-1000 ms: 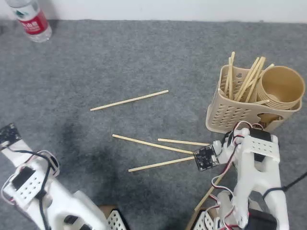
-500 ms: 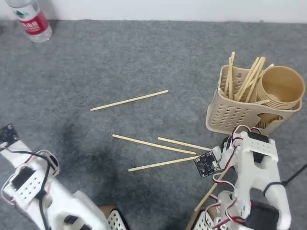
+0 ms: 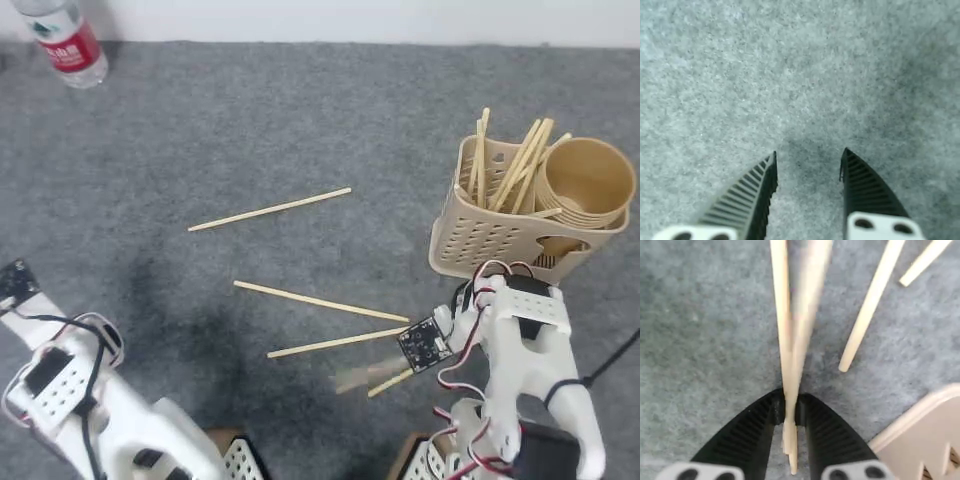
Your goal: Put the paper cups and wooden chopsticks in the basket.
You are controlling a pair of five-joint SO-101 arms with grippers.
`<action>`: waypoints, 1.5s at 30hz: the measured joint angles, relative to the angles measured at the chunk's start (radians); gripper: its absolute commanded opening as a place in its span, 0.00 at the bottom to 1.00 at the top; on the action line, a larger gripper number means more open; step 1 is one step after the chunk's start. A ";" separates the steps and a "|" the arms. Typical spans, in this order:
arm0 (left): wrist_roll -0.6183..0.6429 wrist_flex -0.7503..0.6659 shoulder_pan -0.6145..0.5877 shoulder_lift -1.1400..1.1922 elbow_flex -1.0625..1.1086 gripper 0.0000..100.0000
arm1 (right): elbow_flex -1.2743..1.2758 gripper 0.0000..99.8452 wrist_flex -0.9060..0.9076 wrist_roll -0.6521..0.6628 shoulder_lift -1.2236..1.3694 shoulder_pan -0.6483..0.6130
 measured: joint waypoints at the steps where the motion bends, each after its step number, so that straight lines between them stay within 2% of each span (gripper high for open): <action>1: 0.000 0.000 0.000 0.000 0.000 0.20 | 0.000 0.01 0.000 0.000 -0.003 -0.008; 3: 0.000 0.000 0.000 0.000 0.000 0.20 | 0.008 0.01 0.000 -0.020 -0.014 -0.038; 5: 0.000 0.000 0.000 0.000 0.000 0.20 | 0.023 0.01 0.005 -0.101 -0.058 -0.092; 13: 0.000 0.000 0.000 0.000 0.000 0.20 | 0.023 0.01 0.031 -0.572 -0.339 -0.416; 18: 0.000 0.000 0.000 0.000 0.000 0.20 | 0.023 0.01 0.032 -0.841 -0.559 -0.529; 26: 0.000 0.000 0.000 0.000 0.000 0.20 | 0.025 0.01 0.032 -1.145 -0.856 -0.543; 34: 0.000 0.000 0.000 0.000 0.000 0.20 | 0.008 0.01 0.005 -1.490 -0.968 -0.485; 38: 0.000 0.000 0.000 0.000 0.000 0.20 | -0.123 0.01 0.003 -1.568 -0.959 -0.485; 45: 0.000 0.000 0.000 0.000 0.000 0.20 | -0.509 0.01 0.051 -1.588 -0.756 -0.468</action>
